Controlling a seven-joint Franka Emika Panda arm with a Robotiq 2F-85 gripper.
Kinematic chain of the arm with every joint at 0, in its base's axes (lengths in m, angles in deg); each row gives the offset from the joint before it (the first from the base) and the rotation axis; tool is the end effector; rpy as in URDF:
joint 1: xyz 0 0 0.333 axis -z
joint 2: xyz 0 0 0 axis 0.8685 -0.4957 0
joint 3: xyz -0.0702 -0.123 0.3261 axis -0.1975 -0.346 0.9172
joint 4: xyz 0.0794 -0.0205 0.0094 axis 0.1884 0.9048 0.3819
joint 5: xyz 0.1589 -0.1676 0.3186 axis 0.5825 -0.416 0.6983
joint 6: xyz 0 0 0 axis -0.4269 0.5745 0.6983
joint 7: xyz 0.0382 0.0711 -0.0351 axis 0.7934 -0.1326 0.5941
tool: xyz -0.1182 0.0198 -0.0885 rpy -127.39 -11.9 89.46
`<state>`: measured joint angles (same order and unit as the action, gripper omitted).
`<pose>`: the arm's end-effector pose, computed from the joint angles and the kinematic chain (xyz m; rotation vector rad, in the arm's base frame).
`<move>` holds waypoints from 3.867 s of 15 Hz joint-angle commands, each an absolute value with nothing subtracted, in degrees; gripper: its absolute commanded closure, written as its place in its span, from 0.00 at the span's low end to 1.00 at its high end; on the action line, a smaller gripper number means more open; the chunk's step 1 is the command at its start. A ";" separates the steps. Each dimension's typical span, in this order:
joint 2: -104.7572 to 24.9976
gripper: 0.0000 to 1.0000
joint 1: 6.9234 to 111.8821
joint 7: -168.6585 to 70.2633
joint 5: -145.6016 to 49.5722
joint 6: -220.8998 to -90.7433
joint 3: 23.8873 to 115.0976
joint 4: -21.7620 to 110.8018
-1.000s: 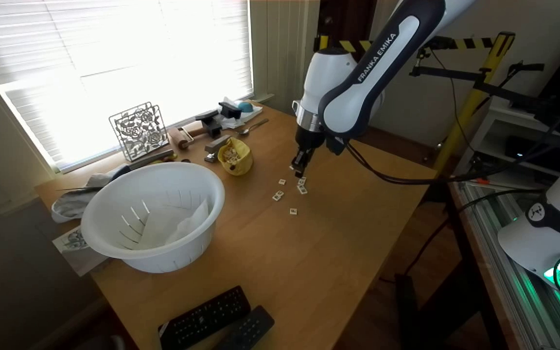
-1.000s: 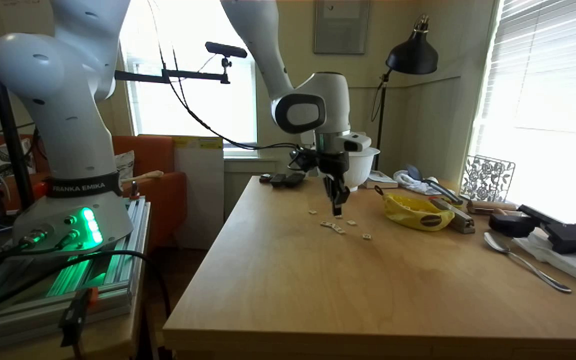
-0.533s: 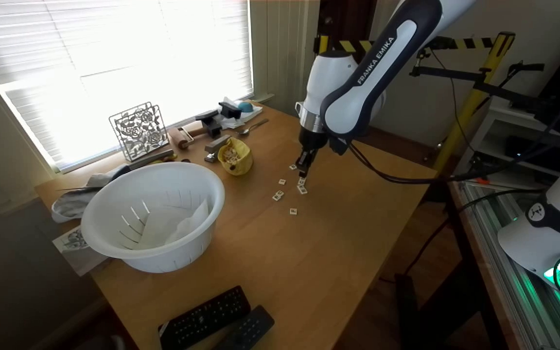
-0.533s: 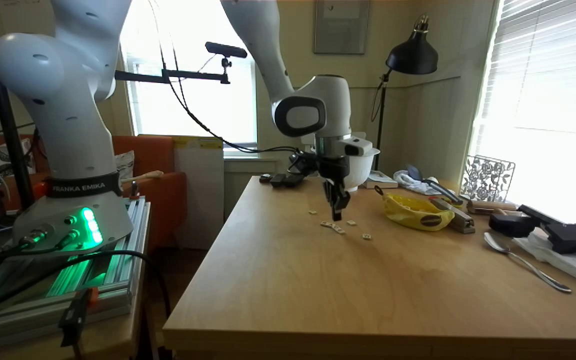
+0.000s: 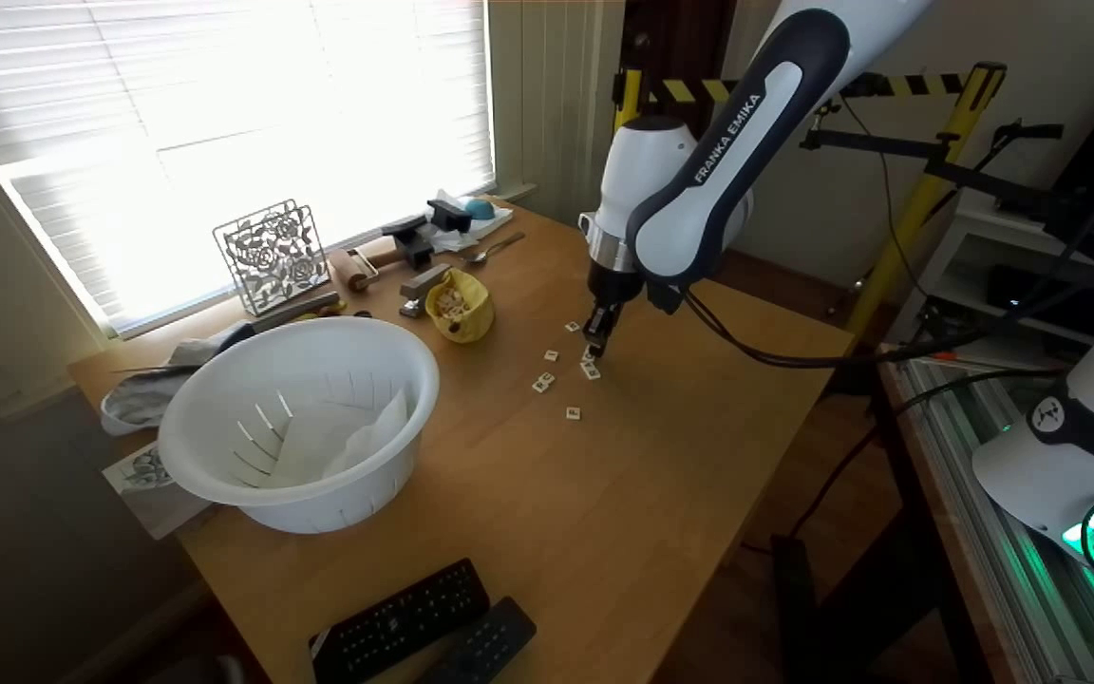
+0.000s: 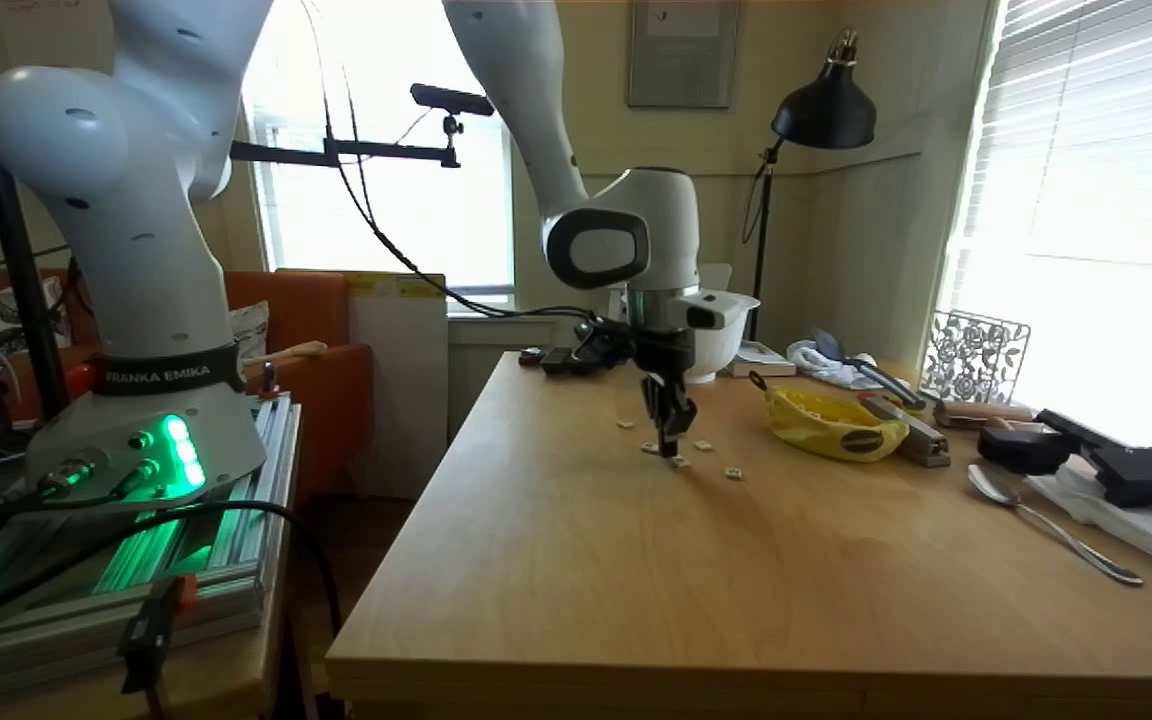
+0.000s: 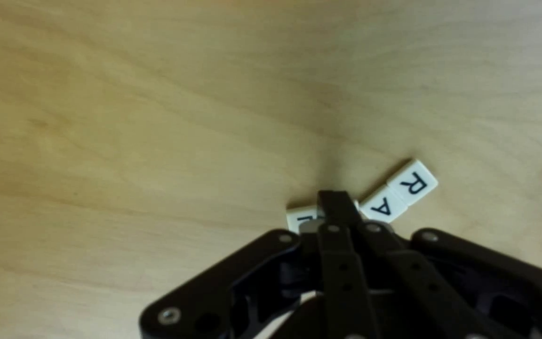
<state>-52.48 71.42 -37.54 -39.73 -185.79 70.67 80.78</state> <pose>0.5536 -0.1425 0.1419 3.1054 -0.3125 0.1867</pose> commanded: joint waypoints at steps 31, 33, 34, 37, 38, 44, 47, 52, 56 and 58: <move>-54.58 1.00 79.43 -22.41 -41.75 -187.00 78.29 79.56; -54.57 1.00 80.12 -20.25 -42.31 -186.91 78.84 79.57; -54.58 1.00 80.44 -19.18 -42.59 -186.82 79.11 79.52; -54.58 1.00 81.20 -16.76 -42.95 -186.81 79.80 79.50; -54.56 1.00 81.35 -16.22 -43.09 -186.77 79.96 79.51; -54.61 1.00 82.50 -13.11 -43.37 -186.60 81.49 79.78; -54.56 1.00 82.73 -11.41 -43.77 -186.35 81.69 79.81; -53.43 1.00 83.53 -10.35 -42.90 -186.58 82.17 79.94; -51.34 1.00 85.20 -10.01 -42.12 -186.69 82.93 80.73; -50.41 1.00 84.51 -11.74 -42.21 -186.87 81.72 81.36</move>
<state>-52.43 83.95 -10.97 -42.14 -187.31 81.84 80.26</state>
